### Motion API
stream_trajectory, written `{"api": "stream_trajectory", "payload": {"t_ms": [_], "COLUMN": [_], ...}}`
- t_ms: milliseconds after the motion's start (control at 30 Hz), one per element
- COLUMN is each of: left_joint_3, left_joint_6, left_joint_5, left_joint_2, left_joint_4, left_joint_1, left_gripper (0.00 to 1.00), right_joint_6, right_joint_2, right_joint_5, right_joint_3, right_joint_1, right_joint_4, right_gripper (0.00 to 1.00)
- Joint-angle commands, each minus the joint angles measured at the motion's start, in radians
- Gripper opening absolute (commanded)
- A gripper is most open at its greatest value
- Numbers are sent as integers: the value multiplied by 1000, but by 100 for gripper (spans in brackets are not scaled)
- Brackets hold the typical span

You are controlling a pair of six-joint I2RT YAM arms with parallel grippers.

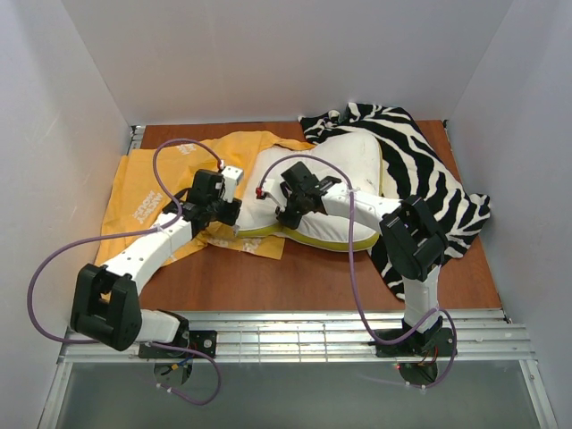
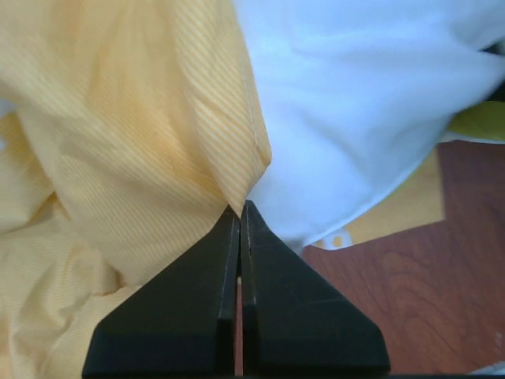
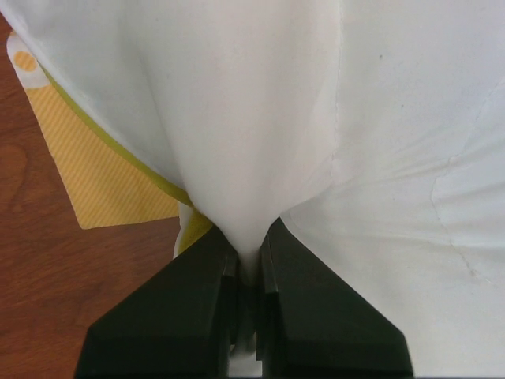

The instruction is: Put the pillow into the pillowcase

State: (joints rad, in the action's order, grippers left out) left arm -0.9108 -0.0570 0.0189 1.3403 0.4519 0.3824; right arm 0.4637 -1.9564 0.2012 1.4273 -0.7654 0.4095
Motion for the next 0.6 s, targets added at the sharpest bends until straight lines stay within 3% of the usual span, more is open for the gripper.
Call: {"api": "stream_trajectory", "payload": {"t_ms": [0, 167, 333, 567], "left_joint_3": [-100, -172, -206, -192], "left_joint_6": [-15, 17, 78, 204], "left_joint_5": [-262, -532, -764, -965], "left_joint_2": [-52, -7, 5, 7], "left_joint_4": [54, 102, 38, -87], "left_joint_1": [3, 4, 3, 1], "left_gripper": [0, 0, 0, 0], "right_joint_6": [-88, -184, -342, -583], "right_joint_2": [42, 4, -36, -53], "right_joint_5": [122, 152, 184, 196], "right_joint_3": [71, 175, 232, 164], "right_joint_1": [-9, -11, 1, 8], "right_joint_4": [14, 0, -60, -222], "right_gripper": [1, 1, 1, 1]}}
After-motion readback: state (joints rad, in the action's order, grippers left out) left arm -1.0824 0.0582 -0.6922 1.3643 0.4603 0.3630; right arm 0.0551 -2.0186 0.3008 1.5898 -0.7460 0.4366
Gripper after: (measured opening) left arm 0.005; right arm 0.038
